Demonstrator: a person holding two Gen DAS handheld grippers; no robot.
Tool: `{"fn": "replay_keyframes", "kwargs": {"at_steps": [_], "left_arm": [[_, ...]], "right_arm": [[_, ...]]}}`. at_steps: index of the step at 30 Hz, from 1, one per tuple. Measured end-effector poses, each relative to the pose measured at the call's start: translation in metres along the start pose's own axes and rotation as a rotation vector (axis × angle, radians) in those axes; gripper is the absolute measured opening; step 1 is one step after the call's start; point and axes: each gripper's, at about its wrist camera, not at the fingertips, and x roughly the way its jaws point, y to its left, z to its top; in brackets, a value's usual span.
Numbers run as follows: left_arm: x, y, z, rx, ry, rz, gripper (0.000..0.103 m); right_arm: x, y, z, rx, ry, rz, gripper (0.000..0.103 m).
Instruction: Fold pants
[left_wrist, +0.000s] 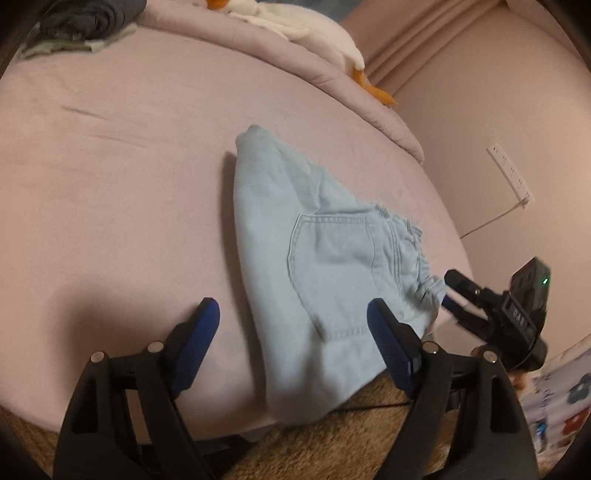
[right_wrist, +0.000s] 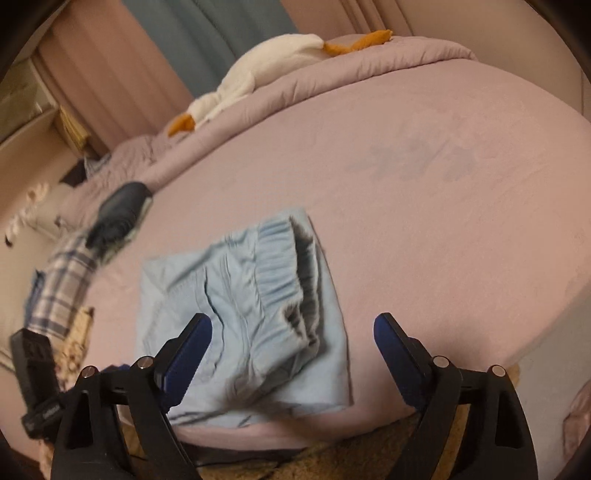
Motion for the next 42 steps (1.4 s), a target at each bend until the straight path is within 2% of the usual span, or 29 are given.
{"fn": "replay_keyframes", "kwargs": {"at_steps": [3,6,9,10,13,15,16,18,20,22,33,38,42], "left_arm": [[0.019,0.003,0.004,-0.04,0.053,-0.006,0.078],[0.024,0.0,0.002,-0.023,0.069,0.007,0.073],[0.034,-0.008,0.002,0.048,0.084,0.019,0.061],[0.038,-0.008,0.003,0.06,0.085,0.028,0.054],[0.041,-0.008,0.006,0.047,0.078,0.068,0.042],[0.04,-0.006,0.006,0.035,0.071,0.088,0.033],[0.038,-0.006,0.006,0.029,0.072,0.092,0.029],[0.032,-0.007,0.005,0.015,0.063,0.088,0.022],[0.024,-0.014,0.004,0.038,0.052,0.114,0.021],[0.019,-0.02,0.004,0.059,0.042,0.136,0.019],[-0.045,-0.031,0.022,0.12,-0.124,0.167,0.019],[-0.057,-0.029,0.041,0.136,-0.173,0.186,0.02],[-0.055,-0.024,0.055,0.145,-0.182,0.207,0.02]], "right_arm": [[0.016,-0.004,0.004,0.036,0.051,0.099,0.089],[0.031,-0.009,0.002,0.062,0.087,0.103,0.089],[0.048,-0.018,-0.003,0.102,0.141,0.114,0.089],[0.048,-0.018,-0.005,0.096,0.132,0.123,0.089],[0.051,-0.011,-0.006,0.069,0.134,0.145,0.073],[0.052,-0.005,-0.006,0.051,0.122,0.108,0.06],[0.053,-0.002,-0.007,0.046,0.123,0.115,0.047],[0.05,0.008,-0.01,0.021,0.106,0.1,0.043],[0.044,0.018,-0.011,-0.031,0.077,0.052,0.041],[0.036,0.028,-0.01,-0.055,0.051,0.042,0.04],[0.001,0.077,0.007,-0.172,-0.073,0.105,0.04],[0.003,0.098,0.017,-0.221,-0.107,0.11,0.04],[0.011,0.106,0.028,-0.231,-0.104,0.119,0.04]]}}
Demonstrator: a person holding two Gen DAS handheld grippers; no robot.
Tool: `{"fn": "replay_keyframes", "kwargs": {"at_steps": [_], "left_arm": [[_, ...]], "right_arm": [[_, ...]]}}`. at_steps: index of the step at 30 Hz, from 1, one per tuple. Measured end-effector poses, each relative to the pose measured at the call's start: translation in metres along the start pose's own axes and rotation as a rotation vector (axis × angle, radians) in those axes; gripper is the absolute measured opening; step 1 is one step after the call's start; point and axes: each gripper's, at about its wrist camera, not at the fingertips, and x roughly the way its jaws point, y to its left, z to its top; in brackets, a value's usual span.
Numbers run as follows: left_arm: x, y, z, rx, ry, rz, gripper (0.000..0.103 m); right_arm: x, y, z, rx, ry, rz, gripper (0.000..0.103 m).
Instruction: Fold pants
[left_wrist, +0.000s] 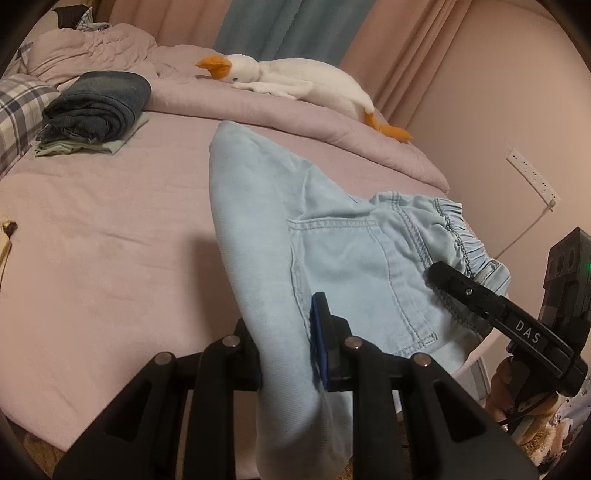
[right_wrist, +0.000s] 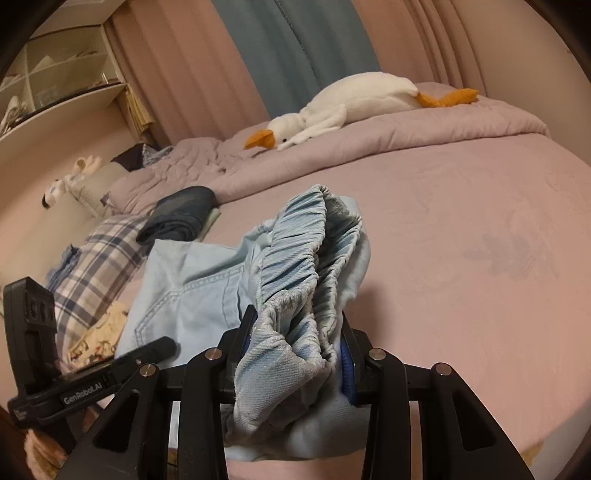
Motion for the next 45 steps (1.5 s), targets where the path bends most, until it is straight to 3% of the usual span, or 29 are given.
{"fn": "replay_keyframes", "kwargs": {"at_steps": [9,20,29,32,34,36,38,41,42,45], "left_arm": [[0.041,0.025,0.022,-0.026,0.032,0.028,0.02],[0.095,0.045,0.013,-0.07,0.129,0.073,0.021],[0.096,0.049,0.006,-0.083,0.145,0.114,0.03],[0.084,0.044,0.003,-0.065,0.129,0.144,0.042],[0.07,0.04,0.002,-0.057,0.104,0.146,0.068],[0.052,0.034,0.0,-0.049,0.059,0.131,0.077],[0.033,0.027,0.0,-0.041,0.023,0.123,0.083],[0.01,0.014,-0.001,-0.003,-0.026,0.13,0.094],[0.003,0.009,-0.001,0.016,-0.046,0.14,0.101],[-0.018,-0.004,-0.007,0.061,-0.109,0.191,0.102]], "right_arm": [[0.043,0.0,0.01,0.019,0.052,-0.037,0.04],[0.091,-0.02,0.001,0.1,0.157,-0.084,0.04],[0.097,-0.027,-0.008,0.115,0.184,-0.116,0.042],[0.091,-0.025,-0.009,0.103,0.169,-0.139,0.05],[0.085,-0.025,-0.01,0.103,0.163,-0.169,0.057],[0.076,-0.025,-0.008,0.098,0.133,-0.186,0.063],[0.06,-0.023,-0.007,0.091,0.092,-0.183,0.075],[0.037,-0.016,-0.005,0.062,0.034,-0.18,0.079],[0.028,-0.012,-0.005,0.045,0.014,-0.182,0.079],[0.008,0.0,-0.005,-0.006,-0.041,-0.189,0.082]]}}
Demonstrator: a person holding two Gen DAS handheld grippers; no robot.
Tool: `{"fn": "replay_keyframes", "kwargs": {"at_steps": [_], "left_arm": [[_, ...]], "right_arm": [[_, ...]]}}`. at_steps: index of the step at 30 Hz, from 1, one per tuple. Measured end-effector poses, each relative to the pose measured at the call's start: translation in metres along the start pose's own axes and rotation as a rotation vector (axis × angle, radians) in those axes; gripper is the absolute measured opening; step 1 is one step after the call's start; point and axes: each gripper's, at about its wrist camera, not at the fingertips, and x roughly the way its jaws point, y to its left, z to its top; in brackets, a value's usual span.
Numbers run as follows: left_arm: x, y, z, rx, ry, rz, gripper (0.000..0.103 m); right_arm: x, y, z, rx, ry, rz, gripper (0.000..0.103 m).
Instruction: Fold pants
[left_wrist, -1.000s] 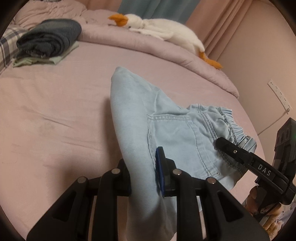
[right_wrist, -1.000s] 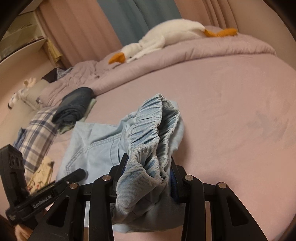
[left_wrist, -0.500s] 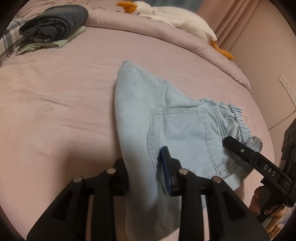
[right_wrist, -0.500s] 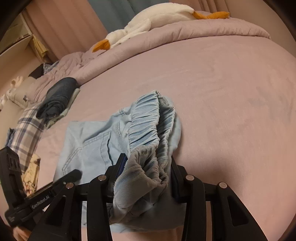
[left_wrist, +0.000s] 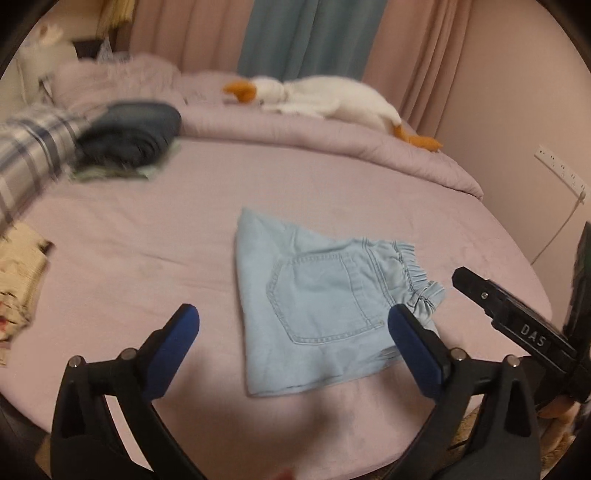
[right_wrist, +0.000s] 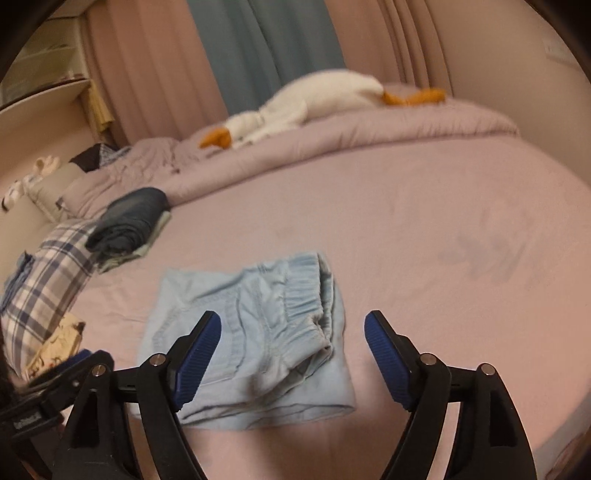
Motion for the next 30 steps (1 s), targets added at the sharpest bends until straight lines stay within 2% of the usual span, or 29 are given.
{"fn": "replay_keyframes", "kwargs": {"at_steps": [2,7,18,24,30], "left_arm": [[-0.012,-0.004,-0.001,0.015,-0.022,0.023,0.102],[-0.025,-0.006,-0.006,0.013,-0.013,0.031,0.102],[-0.039,-0.005,-0.014,-0.041,-0.005,0.017,0.102],[-0.039,-0.005,-0.016,-0.054,-0.004,0.045,0.102],[-0.043,-0.004,-0.016,-0.06,-0.011,0.041,0.102]], "right_arm": [[-0.011,0.006,0.0,-0.033,-0.029,-0.006,0.086],[-0.022,0.021,0.003,-0.098,-0.041,-0.026,0.087],[-0.031,0.022,-0.001,-0.117,-0.045,-0.028,0.087],[-0.032,0.024,-0.003,-0.121,-0.042,-0.032,0.087],[-0.034,0.025,-0.005,-0.122,-0.042,-0.033,0.087]]}}
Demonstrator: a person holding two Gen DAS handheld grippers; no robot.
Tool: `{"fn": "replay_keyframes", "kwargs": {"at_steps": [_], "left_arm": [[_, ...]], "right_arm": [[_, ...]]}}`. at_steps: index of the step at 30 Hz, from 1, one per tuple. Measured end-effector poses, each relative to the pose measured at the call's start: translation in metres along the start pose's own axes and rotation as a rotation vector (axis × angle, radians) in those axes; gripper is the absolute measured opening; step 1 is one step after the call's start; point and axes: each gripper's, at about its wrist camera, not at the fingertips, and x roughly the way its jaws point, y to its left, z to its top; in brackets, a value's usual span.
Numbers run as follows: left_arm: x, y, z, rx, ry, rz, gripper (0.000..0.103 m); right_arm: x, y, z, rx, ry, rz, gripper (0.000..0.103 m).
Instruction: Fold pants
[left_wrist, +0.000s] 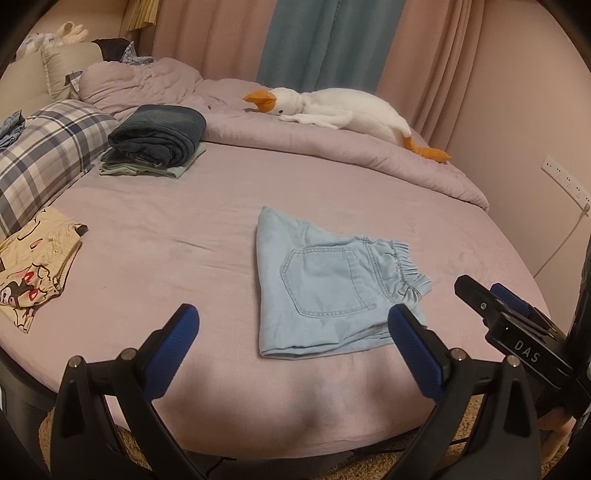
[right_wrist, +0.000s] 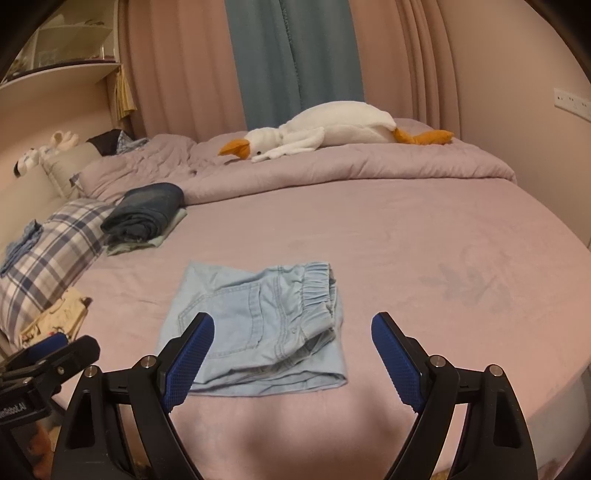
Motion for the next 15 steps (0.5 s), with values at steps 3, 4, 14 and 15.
{"fn": "replay_keyframes", "kwargs": {"at_steps": [3,4,14,15], "left_arm": [[-0.0004,-0.0001,-0.0004,-0.001,0.0,0.0,0.102],[-0.0004,-0.0001,-0.0004,0.0,-0.001,0.0,0.102],[-0.0031,-0.0028,-0.0005,0.004,0.001,-0.007,0.102],[-0.0034,-0.003,-0.0003,0.003,0.001,-0.009,0.102]], "right_arm": [[-0.0001,0.0011,-0.0003,-0.001,0.003,-0.002,0.087],[-0.0002,0.0016,0.0,-0.001,0.003,-0.001,0.087],[-0.0002,0.0034,-0.0032,0.0,0.012,-0.011,0.087],[-0.0001,0.0033,-0.0031,0.001,0.013,-0.012,0.087]]}}
